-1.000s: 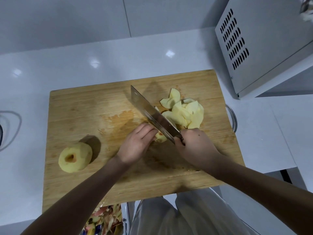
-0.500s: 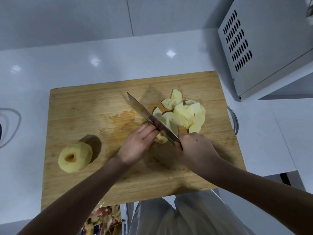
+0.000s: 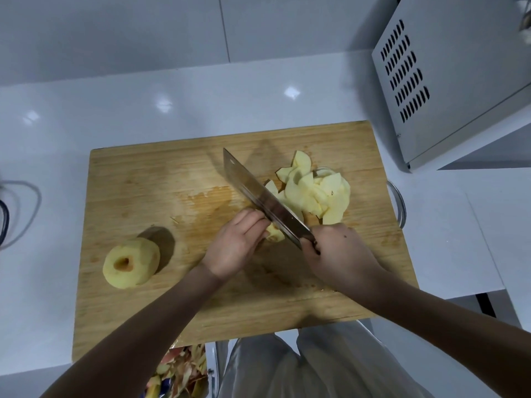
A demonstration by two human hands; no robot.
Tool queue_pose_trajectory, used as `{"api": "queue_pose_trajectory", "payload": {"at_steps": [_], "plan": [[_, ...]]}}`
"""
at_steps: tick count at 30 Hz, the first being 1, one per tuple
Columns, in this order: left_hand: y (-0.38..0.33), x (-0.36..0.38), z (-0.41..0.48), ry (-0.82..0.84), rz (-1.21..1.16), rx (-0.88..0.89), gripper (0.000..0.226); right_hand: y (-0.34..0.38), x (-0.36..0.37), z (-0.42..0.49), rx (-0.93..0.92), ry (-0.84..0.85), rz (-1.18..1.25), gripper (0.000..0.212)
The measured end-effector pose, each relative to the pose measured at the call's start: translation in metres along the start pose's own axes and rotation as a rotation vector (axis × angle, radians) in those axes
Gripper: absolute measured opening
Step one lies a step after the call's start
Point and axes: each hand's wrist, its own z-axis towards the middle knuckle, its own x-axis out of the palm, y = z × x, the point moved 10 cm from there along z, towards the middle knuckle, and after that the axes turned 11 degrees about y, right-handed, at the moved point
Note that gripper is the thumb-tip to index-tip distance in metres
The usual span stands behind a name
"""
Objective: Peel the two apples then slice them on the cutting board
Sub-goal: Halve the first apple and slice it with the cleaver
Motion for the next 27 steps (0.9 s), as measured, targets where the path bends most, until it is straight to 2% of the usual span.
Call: {"api": "queue_pose_trajectory", "payload": {"at_steps": [7,12,17,23,27], "plan": [[-0.001,0.000,0.001,-0.005,-0.003,0.001,0.029,0.006,0.004,0.003,-0.004,0.002,-0.090,0.029],[-0.002,0.000,-0.001,-0.018,0.014,0.006,0.031,0.007,0.022,0.025,0.046,0.068,-0.042,0.023],[0.002,-0.004,-0.004,-0.053,-0.071,-0.079,0.028,-0.007,0.021,0.029,0.088,0.060,0.069,0.027],[0.006,-0.002,-0.004,-0.048,-0.080,-0.101,0.028,0.003,0.004,0.001,-0.004,0.001,0.023,0.023],[0.002,-0.006,-0.003,-0.052,-0.079,-0.096,0.029,0.009,0.004,0.000,-0.033,-0.016,-0.036,0.028]]}}
